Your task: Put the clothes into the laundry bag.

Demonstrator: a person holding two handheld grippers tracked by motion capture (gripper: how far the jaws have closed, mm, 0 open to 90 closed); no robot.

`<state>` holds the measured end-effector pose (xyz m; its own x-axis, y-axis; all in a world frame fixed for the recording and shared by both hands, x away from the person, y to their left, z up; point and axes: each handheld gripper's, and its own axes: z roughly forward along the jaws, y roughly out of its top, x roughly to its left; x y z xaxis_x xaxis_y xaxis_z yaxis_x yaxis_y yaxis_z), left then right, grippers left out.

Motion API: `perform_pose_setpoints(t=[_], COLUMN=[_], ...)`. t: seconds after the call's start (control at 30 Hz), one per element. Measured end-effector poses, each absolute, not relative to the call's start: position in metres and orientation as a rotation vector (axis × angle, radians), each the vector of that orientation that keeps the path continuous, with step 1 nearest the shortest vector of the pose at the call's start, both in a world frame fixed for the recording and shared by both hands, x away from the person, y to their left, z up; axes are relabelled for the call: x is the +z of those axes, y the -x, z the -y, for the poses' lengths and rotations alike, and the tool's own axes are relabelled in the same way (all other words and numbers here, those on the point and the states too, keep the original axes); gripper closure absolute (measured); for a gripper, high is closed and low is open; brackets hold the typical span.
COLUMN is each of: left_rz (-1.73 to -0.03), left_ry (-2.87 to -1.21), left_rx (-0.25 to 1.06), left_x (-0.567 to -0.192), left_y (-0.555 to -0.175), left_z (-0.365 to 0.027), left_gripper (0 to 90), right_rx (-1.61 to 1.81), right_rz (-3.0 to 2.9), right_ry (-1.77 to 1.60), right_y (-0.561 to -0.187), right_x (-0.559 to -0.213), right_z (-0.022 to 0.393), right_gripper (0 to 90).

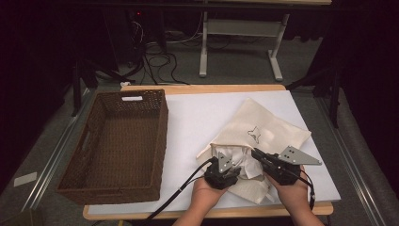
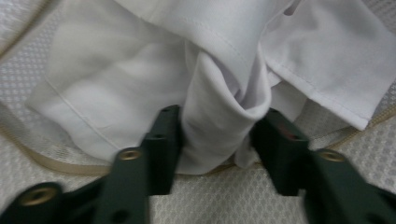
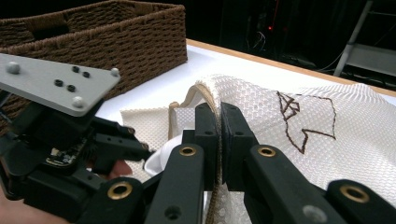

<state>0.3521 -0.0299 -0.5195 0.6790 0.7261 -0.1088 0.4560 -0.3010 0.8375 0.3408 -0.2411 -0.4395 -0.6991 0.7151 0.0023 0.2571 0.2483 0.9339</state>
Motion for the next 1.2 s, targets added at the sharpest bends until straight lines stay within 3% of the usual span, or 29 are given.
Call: perform_pose_setpoints(t=[0.13, 0.23, 0.97, 1.2], left_rz=[-0.934, -0.934, -0.922, -0.894], left_ry=[-1.949, -1.908, -1.83, -1.813], left_rx=[0.365, 0.394, 0.511, 0.486], left_x=[-0.518, -0.511, -0.508, -0.504], left_y=[-0.355, -0.357, -0.393, -0.383], left_z=[0.031, 0.032, 0.075, 0.069], left_gripper=[82.5, 85.1, 83.8, 68.3], right_rx=[1.449, 1.448, 1.478, 1.476], right_rz=[-2.105, -2.106, -2.078, -2.081], right_ry=[-0.891, -0.883, -0.93, -0.929], right_y=[-0.342, -0.341, -0.341, -0.34], right_x=[-0.441, -0.44, -0.44, -0.44], right_z=[0.24, 0.24, 0.249, 0.249], right_gripper=[87.6, 87.7, 87.7, 87.7])
